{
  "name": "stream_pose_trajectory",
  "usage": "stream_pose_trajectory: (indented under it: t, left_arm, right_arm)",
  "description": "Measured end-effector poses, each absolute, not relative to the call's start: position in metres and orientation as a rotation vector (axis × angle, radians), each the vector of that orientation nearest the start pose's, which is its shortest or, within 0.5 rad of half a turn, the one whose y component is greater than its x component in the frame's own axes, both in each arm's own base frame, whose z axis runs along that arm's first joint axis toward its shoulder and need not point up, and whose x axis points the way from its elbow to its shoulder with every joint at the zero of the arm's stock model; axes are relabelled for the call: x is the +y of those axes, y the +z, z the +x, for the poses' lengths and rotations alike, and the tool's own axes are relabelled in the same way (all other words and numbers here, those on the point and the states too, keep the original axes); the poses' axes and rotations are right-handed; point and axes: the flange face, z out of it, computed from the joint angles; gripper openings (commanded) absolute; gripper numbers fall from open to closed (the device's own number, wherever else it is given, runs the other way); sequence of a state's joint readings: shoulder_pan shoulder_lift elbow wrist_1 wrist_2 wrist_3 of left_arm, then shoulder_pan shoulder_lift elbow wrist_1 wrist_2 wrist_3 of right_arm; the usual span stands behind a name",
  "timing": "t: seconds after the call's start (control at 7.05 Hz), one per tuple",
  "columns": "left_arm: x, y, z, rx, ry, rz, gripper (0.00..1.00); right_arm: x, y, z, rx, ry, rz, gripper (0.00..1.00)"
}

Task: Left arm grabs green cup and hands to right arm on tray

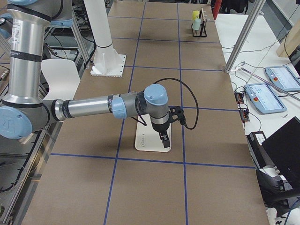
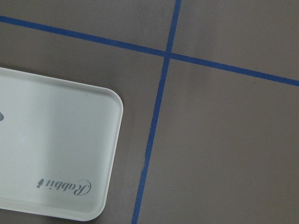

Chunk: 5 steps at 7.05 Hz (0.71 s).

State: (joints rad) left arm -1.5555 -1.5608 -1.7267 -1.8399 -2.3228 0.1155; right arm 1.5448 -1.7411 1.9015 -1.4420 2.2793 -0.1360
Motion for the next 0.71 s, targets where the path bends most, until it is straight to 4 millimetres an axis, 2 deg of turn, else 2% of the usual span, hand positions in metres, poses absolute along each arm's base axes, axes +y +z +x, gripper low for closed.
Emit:
stream_pose_trajectory:
  t: [0.28,0.43,0.57,0.71]
  left_arm:
    - [-0.551,0.535,-0.054,0.713,0.290,0.511,1.00]
    - [-0.572,0.537,-0.048,0.717,0.294,0.528,1.00]
    - [-0.593,0.544,-0.034,0.727,0.298,0.549,1.00]
    - [-0.614,0.539,-0.007,0.754,0.291,0.568,1.00]
  right_arm:
    - [-0.439,0.556,0.055,-0.720,-0.229,0.377,1.00]
    - [-0.441,0.556,0.055,-0.727,-0.221,0.402,1.00]
    - [-0.443,0.557,0.054,-0.733,-0.213,0.421,1.00]
    - [-0.447,0.552,0.053,-0.743,-0.193,0.438,1.00]
